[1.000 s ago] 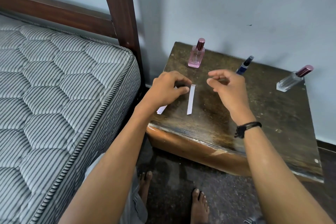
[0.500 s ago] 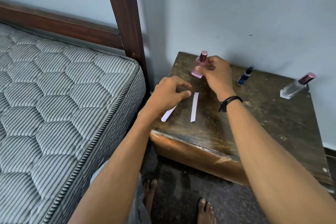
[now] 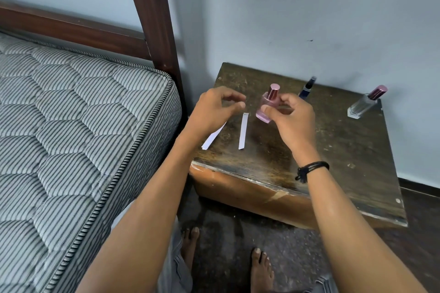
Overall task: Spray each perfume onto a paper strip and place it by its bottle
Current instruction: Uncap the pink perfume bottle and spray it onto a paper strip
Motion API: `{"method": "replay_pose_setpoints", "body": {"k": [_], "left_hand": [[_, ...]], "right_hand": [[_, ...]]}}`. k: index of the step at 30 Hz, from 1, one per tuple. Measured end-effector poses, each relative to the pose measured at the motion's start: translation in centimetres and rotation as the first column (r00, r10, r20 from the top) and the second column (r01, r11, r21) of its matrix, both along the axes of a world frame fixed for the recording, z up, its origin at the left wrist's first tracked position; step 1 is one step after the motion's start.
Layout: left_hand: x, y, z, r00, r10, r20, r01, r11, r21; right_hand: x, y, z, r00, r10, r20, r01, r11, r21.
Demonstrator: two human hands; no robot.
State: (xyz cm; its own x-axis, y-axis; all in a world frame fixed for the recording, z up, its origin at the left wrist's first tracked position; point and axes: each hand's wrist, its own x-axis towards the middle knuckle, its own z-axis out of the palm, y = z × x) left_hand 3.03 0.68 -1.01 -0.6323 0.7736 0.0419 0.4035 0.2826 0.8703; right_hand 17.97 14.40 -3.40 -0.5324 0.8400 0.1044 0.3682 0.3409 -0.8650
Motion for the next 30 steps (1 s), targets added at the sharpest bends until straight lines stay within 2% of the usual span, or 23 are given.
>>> {"method": "replay_pose_setpoints", "body": {"k": [3,7,14,20,25,28,30], "left_hand": [[1.1,0.1,0.9,0.982,-0.104,0.156,0.079,0.985,0.154],[2.4,0.4,1.6,0.957,-0.195,0.214,0.140,0.959,0.247],[2.3,0.5,2.1,0.968,-0.204,0.148,0.174,0.966,0.193],[2.8,0.8,2.3,0.960,-0.237,0.149,0.217,0.966,0.143],[3.6,1.0,2.4,0.937,-0.240,0.254,0.208,0.967,0.144],[3.4,0.8,2.7,0.899,-0.175,0.401,0.092,0.972,0.216],[2.7,0.7,2.9,0.892,-0.136,0.431,0.039,0.973,0.227]], "right_hand": [[1.2,-1.3,0.9,1.000,0.000,0.003,-0.001,1.000,0.029],[2.0,-2.5,1.9,0.995,0.069,0.067,-0.073,0.995,0.063],[3.2,-3.0,3.1,0.978,0.150,0.142,-0.164,0.982,0.093],[4.1,-2.7,3.4,0.962,0.165,0.217,-0.188,0.978,0.089],[5.1,-2.2,3.5,0.945,0.204,0.254,-0.222,0.974,0.043],[5.8,-2.0,3.6,0.922,0.220,0.317,-0.248,0.967,0.051],[6.1,-1.9,3.7,0.930,0.210,0.302,-0.233,0.971,0.043]]}}
